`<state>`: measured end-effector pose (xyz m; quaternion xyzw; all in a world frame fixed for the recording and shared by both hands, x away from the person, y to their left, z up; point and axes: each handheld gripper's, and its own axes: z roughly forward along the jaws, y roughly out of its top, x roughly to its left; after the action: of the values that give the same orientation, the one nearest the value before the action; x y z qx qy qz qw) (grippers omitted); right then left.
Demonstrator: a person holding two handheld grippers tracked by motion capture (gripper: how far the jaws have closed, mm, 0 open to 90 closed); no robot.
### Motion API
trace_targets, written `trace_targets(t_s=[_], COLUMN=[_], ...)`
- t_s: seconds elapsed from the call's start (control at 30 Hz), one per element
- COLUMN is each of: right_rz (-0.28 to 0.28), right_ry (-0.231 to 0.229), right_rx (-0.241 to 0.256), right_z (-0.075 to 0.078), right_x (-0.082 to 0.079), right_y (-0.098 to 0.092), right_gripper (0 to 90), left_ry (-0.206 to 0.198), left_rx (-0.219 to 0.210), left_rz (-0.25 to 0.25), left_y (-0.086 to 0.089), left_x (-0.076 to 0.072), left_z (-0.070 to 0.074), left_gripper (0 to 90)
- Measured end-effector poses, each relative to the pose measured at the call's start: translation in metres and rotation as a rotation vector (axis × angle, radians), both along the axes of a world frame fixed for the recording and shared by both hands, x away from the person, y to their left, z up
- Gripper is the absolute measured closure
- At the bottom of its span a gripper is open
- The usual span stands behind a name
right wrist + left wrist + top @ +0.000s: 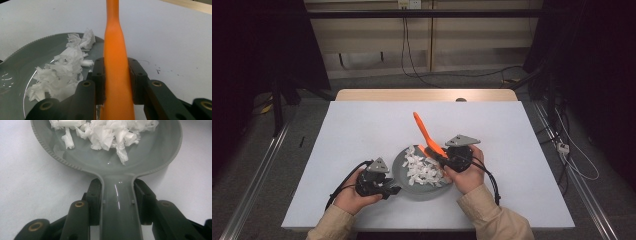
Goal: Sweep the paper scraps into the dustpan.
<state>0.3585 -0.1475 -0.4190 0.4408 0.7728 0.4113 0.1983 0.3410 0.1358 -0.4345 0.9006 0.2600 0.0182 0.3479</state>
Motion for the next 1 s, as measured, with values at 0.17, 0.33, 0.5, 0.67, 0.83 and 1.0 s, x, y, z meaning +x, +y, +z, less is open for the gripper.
trace_targets(t_s=[0.17,0.33,0.5,0.67,0.83,1.0], right_rz=[0.041,0.071,0.032,-0.009,-0.043,-0.048], right_ry=[0.010,-0.071,-0.079,-0.066,-0.068,-0.060], right_rx=[0.112,0.080,0.123,0.147,0.132,0.047], right_z=[0.005,0.011,0.017,0.013,0.006,-0.005], right_x=[-0.003,-0.004,0.003,0.010,0.016,0.019], right_y=[0.005,0.011,-0.001,-0.016,-0.024,-0.022], right_gripper=[71.8,71.8,71.8,71.8,71.8,71.8], left_ry=[-0.003,-0.001,0.001,-0.001,-0.001,0.001], left_rx=[-0.006,-0.007,-0.006,-0.001,-0.002,0.000], left_rz=[0.000,-0.001,0.003,0.003,0.000,-0.001], left_y=[-0.002,-0.001,0.000,0.004,0.004,0.004], left_x=[-0.001,-0.001,-0.001,-0.001,-0.001,0.000], left_z=[-0.001,-0.001,-0.001,0.000,0.000,0.000], left_gripper=[62.6,62.5,62.6,62.7,62.7,62.7])
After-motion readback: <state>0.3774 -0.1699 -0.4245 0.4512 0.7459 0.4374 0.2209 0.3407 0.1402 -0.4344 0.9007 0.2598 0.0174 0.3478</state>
